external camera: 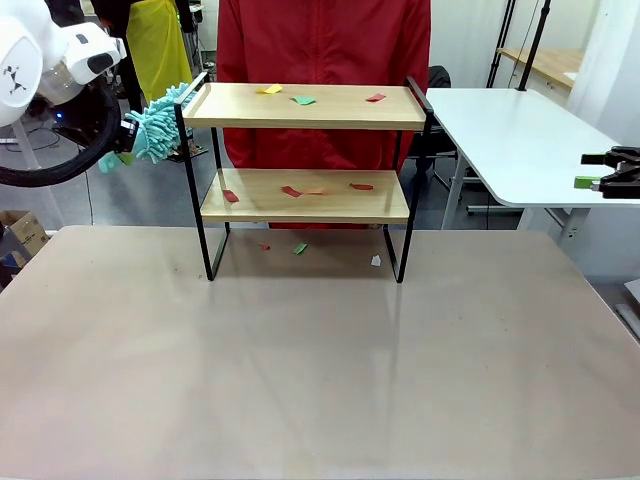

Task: Clean the shelf.
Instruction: Clean the specific section of the Shelf indicated by the human with the Duster.

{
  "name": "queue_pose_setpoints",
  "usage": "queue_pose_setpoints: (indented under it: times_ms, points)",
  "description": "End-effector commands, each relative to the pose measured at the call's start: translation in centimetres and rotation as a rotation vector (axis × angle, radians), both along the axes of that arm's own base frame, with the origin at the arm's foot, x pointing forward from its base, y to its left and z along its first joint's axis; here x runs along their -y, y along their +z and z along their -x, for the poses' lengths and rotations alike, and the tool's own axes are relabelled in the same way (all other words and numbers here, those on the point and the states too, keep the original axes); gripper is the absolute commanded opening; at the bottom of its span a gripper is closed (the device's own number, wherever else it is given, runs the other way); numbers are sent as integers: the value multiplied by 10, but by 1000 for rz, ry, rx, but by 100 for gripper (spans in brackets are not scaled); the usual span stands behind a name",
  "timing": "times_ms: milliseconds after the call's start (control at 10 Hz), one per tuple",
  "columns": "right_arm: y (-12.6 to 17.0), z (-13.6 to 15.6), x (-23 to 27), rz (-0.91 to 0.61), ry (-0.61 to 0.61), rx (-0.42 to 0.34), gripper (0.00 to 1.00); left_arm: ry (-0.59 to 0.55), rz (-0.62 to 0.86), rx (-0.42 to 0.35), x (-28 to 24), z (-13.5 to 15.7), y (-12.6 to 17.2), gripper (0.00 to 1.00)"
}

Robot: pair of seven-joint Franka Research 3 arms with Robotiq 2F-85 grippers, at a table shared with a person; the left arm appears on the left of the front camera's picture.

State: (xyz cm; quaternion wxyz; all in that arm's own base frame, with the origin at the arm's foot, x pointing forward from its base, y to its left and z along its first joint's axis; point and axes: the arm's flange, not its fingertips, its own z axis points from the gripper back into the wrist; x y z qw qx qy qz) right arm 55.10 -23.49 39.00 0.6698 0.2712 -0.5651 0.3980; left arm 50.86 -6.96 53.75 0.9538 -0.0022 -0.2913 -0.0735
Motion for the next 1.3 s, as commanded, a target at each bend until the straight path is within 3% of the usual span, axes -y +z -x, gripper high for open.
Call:
queue_pose_setpoints:
  times_ms: [0,300,400,600,800,1200]
  points:
    - [2,2,-3,2,4,0,100,-12,-81,-66,-6,15,30,13]
    - [2,2,-3,2,4,0,100,-73,-260,-252,0,61,94,13]
    - [2,2,-3,2,4,0,100,-108,-336,-364,2,78,112,13]
    - [2,2,-3,2,4,0,100,-181,-425,-555,9,110,135,13]
    - [2,2,-3,2,4,0,100,-341,-512,-706,16,146,142,13]
    - [2,2,-3,2,4,0,100,-689,-552,-764,12,203,134,13]
